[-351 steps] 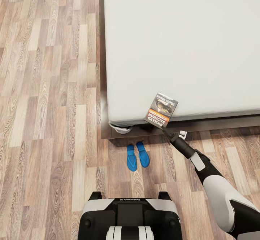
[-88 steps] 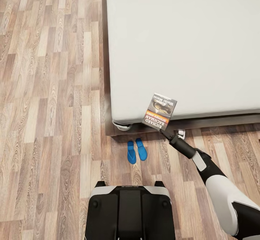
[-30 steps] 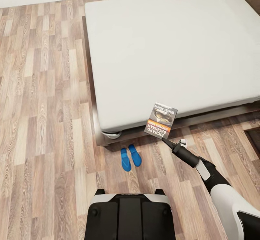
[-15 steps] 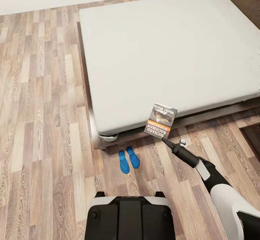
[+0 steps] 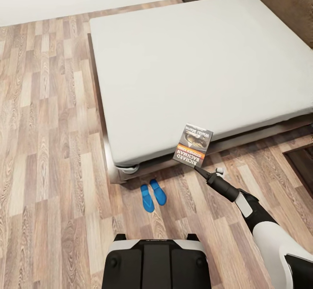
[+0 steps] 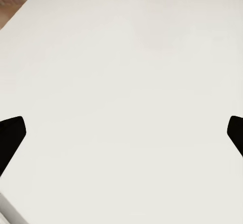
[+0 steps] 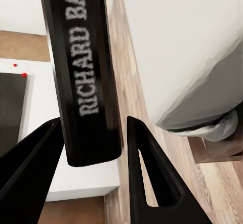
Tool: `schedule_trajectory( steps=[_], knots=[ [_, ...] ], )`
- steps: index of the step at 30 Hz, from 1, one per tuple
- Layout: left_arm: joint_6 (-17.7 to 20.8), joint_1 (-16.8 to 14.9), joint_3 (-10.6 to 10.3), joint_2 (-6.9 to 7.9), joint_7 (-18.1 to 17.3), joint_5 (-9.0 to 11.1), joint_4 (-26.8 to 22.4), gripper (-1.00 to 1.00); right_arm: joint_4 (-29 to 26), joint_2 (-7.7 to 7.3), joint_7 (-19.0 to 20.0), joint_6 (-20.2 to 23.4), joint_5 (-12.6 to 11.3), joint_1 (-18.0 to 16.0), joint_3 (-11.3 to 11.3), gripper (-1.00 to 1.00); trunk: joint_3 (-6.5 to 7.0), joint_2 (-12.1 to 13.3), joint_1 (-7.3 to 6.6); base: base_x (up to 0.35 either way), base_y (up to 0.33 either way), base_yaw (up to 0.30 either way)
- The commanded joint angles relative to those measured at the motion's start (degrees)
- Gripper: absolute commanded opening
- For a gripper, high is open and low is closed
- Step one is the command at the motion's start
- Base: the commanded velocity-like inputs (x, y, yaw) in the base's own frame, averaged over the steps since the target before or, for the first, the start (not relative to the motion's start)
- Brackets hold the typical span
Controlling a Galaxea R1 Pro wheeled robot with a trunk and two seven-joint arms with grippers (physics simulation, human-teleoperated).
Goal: In the bedroom, move the book from the bed onto either nightstand, and place the two sandals side by side next to the bed.
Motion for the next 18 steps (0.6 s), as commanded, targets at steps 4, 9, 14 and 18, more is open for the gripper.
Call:
schedule_trajectory(
  steps=[4, 9, 14, 18],
  knots=[
    [-0.1, 0.0, -0.5, -0.01, 0.3, 0.2, 0.0, 1.00, 0.0, 0.07, 0.1, -0.4, -0.1, 0.0, 0.0, -1.00, 0.30, -0.1, 0.04, 0.000, 0.000, -0.096],
    [-0.1, 0.0, -0.5, -0.01, 0.3, 0.1, 0.0, 1.00, 0.1, 0.15, 0.1, -1.1, -0.1, 0.0, 0.0, -1.00, 0.73, -0.1, 0.04, 0.000, 0.000, -0.100],
    [-0.1, 0.0, -0.5, -0.01, 0.3, 0.1, 0.0, 1.00, 0.1, 0.12, 0.1, -1.2, -0.1, 0.0, -0.1, -1.00, 1.17, -0.1, 0.04, 0.000, 0.000, -0.102],
    [-0.1, 0.0, -0.5, -0.01, 0.3, 0.1, 0.0, 1.00, 0.1, 0.17, 0.1, -1.3, -0.1, 0.0, 0.0, -1.00, 1.51, -0.1, 0.04, 0.000, 0.000, -0.103]
  ],
)
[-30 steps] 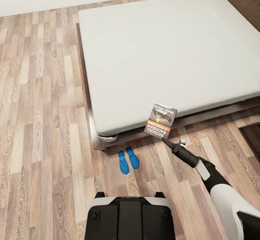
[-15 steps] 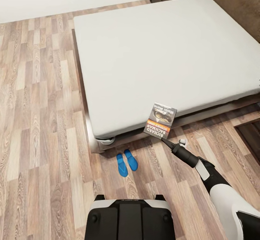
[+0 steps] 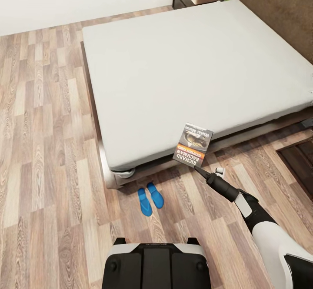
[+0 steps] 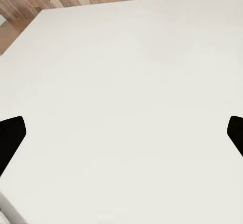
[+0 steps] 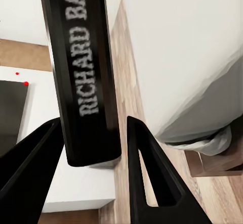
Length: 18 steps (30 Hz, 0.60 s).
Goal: In the bedroom, move the book from the bed onto either nightstand, and place the two sandals side by side next to the bed.
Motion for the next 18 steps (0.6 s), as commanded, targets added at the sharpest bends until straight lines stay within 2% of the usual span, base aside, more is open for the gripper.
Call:
schedule_trajectory(
  steps=[1, 9, 18],
  knots=[
    [-0.2, 0.0, -0.5, 0.00, 0.3, 0.2, 0.0, 1.00, 0.0, 0.03, 0.1, 0.6, -0.2, 0.0, -0.1, -1.00, 0.04, -0.1, 0.04, 0.000, 0.000, -0.103],
    [-0.2, 0.0, -0.5, 0.04, 0.2, 0.2, 0.1, 1.00, 0.1, 0.12, 0.0, 0.5, -0.2, 0.0, -0.1, -1.00, 0.73, -0.1, 0.04, 0.000, 0.000, -0.103],
    [-0.2, 0.0, -0.5, 0.05, 0.2, 0.2, 0.0, 1.00, 0.1, 0.19, -3.0, 0.5, -0.2, 0.0, 0.0, -1.00, 1.43, -0.1, 0.04, 0.000, 0.000, -0.083]
  ],
)
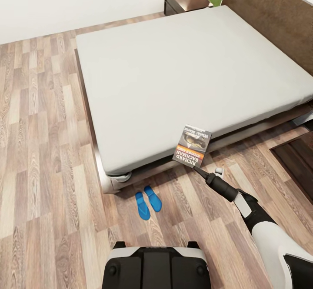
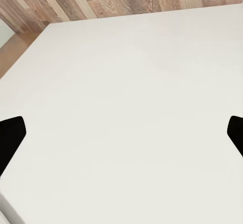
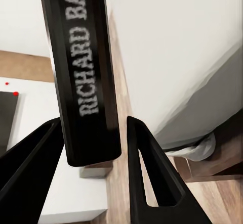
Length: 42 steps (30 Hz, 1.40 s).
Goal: In the bedroom, move the book from the bed onto either nightstand, and place the two sandals side by side next to the bed.
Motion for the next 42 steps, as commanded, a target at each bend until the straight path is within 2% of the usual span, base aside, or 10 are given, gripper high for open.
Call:
schedule_trajectory(
  steps=[1, 22, 42],
  knots=[
    [-0.2, 0.0, -0.5, 0.00, 0.2, 0.2, 0.0, 1.00, 0.0, 0.01, 0.0, 0.6, -0.2, 0.0, -0.1, -1.00, -0.01, -0.1, 0.04, 0.000, 0.000, -0.037],
    [-0.1, 0.0, -0.5, -0.06, 0.4, 0.1, 0.1, 1.00, 0.0, 0.11, -0.9, 0.7, -0.3, 0.0, 0.0, -1.00, 0.25, -0.1, 0.04, 0.000, 0.000, 0.003],
    [-0.2, 0.0, -0.6, -0.06, 0.4, 0.1, 0.1, 1.00, 0.0, 0.20, -0.8, 0.6, -0.2, 0.0, 0.0, -1.00, 1.80, -0.1, 0.04, 0.000, 0.000, 0.098]
  ],
)
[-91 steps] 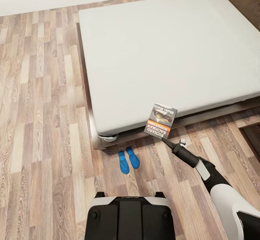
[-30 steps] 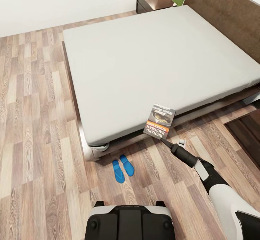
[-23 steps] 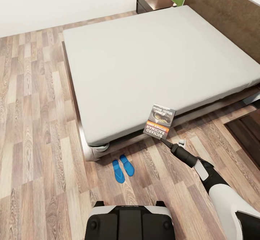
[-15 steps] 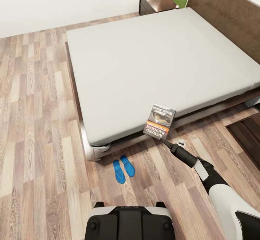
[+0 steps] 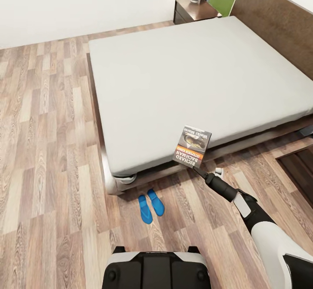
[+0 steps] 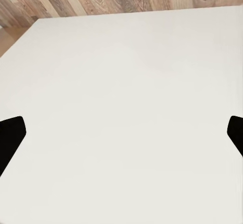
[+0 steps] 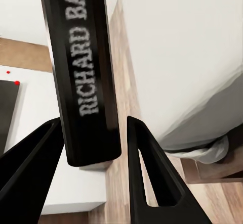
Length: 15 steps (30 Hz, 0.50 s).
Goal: In the bedroom, move the book from the bed onto either nightstand, and place the two sandals side by side next to the bed.
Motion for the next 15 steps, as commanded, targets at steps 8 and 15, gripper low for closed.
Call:
schedule_trajectory(
  steps=[8, 15],
  knots=[
    [-0.2, 0.0, -0.5, 0.00, 0.2, 0.1, -0.1, 1.00, 0.0, 0.00, 0.1, 0.5, -0.2, 0.0, -0.1, -1.00, 0.66, -0.1, 0.04, 0.000, 0.000, 0.081],
    [-0.2, 0.0, -0.5, 0.00, 0.2, 0.1, -0.1, 1.00, 0.0, 0.02, 0.1, 0.5, -0.2, 0.0, -0.1, -1.00, 1.29, -0.1, 0.04, 0.000, 0.000, 0.078]
  ],
)
